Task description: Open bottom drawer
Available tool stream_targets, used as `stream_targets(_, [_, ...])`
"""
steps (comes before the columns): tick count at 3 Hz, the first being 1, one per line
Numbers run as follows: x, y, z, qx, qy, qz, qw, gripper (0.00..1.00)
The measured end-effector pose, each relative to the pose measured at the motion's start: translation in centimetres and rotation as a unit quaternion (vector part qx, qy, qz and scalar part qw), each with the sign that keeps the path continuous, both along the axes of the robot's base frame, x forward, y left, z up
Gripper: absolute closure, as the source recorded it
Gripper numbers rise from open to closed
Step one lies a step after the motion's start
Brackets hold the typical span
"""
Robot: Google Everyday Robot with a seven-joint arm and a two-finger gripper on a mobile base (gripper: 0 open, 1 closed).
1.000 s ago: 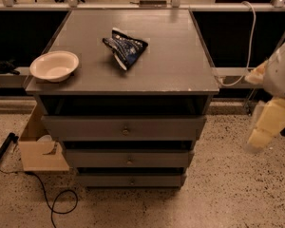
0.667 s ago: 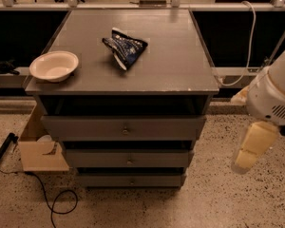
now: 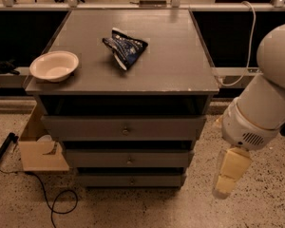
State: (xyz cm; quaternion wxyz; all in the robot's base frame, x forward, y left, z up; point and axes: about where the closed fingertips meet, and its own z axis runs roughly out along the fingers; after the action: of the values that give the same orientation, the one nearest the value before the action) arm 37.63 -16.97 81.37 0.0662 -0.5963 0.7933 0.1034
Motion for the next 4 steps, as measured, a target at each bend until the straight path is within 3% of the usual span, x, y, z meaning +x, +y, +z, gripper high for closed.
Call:
stream_targets(1, [-1.0,0.5,-1.9,0.004,0.018,-0.001,0.9998,0.0])
stream_targets(2, [-1.1,0.5,-1.9,0.003,0.019,-0.001,0.9998,0.0])
stream_targets(3, [-0.6,0.3,-2.5,0.041,0.02,-0.013,0.9989,0.0])
stream_targets(4, [-0.2,0.4,-5.4,0.11,0.043,-0.039,0.9922,0.0])
